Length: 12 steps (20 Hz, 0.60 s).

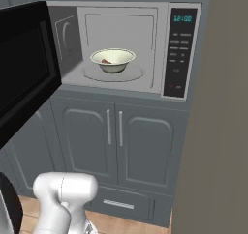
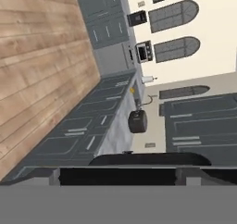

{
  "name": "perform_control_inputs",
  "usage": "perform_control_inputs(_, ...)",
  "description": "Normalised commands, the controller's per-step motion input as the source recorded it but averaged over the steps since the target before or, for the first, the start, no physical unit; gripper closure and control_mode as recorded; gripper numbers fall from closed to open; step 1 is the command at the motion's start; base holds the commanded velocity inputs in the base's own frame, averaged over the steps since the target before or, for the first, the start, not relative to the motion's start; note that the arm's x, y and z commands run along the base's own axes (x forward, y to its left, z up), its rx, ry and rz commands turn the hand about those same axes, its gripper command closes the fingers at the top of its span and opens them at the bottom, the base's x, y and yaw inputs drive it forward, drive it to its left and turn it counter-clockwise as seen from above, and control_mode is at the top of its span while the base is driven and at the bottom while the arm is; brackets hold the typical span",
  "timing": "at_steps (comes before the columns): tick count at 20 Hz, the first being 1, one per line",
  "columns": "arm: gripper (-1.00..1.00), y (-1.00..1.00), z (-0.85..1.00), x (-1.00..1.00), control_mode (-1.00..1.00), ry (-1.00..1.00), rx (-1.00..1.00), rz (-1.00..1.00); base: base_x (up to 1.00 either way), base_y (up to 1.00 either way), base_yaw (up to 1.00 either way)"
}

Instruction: Pick the potato from the sink and place it in the bowl. Then pick the bowl and place it in the microwave. Then close the microwave door and press the start button.

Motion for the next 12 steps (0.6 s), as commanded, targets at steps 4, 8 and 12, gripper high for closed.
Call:
perform_control_inputs(4, -1.00, 0.81, 0.02, -0.85, -1.00, 0.04, -0.10, 0.04, 0.00, 0.00, 0.00)
perform_control_inputs(8, -1.00, 1.00, 0.00, -0.27, -1.00, 0.06, -0.15, -0.01, 0.00, 0.00, 0.00)
perform_control_inputs(12, -1.00, 0.84, -0.16, 0.57, -1.00, 0.09, -0.13, -0.17, 0.00, 0.00, 0.00)
